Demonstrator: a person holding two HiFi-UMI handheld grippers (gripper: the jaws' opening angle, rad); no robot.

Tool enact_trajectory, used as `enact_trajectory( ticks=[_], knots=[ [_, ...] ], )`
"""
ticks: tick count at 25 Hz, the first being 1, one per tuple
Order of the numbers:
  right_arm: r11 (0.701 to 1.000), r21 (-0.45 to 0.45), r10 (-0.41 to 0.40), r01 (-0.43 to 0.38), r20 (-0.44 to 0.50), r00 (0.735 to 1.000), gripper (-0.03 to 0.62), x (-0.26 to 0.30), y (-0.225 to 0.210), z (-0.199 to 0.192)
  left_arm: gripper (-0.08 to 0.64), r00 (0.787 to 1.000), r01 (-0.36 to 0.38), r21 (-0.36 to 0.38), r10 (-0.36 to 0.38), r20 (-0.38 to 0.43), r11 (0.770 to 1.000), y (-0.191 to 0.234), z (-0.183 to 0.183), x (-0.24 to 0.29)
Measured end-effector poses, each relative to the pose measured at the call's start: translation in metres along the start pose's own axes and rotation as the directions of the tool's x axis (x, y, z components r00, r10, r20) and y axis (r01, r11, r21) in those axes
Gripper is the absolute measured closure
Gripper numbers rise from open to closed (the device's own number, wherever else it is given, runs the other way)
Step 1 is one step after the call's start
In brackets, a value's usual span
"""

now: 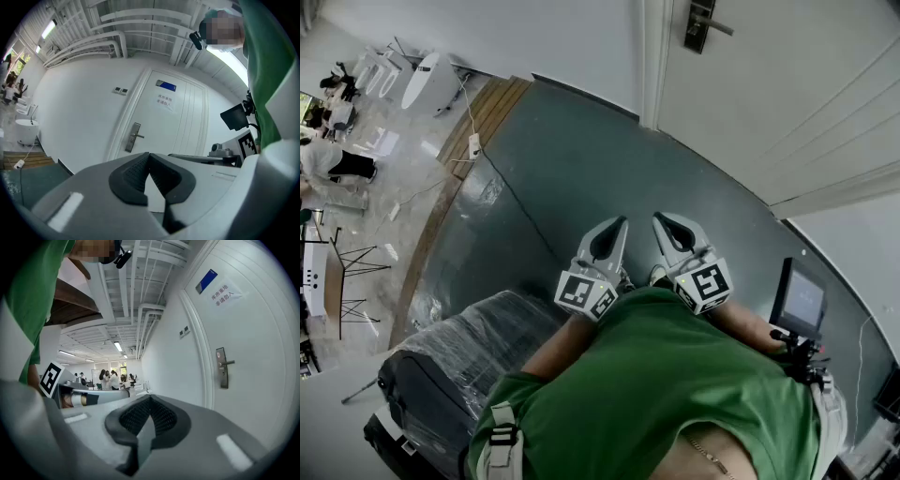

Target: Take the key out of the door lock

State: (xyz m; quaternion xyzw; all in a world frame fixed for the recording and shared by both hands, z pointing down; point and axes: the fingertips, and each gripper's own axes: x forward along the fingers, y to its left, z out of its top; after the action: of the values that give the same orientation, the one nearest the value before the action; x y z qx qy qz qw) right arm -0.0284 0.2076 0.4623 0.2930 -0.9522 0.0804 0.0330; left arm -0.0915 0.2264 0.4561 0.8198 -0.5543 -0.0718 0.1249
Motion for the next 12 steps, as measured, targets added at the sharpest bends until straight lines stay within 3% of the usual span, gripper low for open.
enact_trajectory(
  ticks=[12],
  knots=[
    [1.0,0.002,-0.01,0.01,0.0,1.0,0.595,0.006,-0.0012,0.0066,0.569,1.0,0.01,-0.013,-0.01,0.004,1.0,0.0043,0.0056,0.004]
  ],
)
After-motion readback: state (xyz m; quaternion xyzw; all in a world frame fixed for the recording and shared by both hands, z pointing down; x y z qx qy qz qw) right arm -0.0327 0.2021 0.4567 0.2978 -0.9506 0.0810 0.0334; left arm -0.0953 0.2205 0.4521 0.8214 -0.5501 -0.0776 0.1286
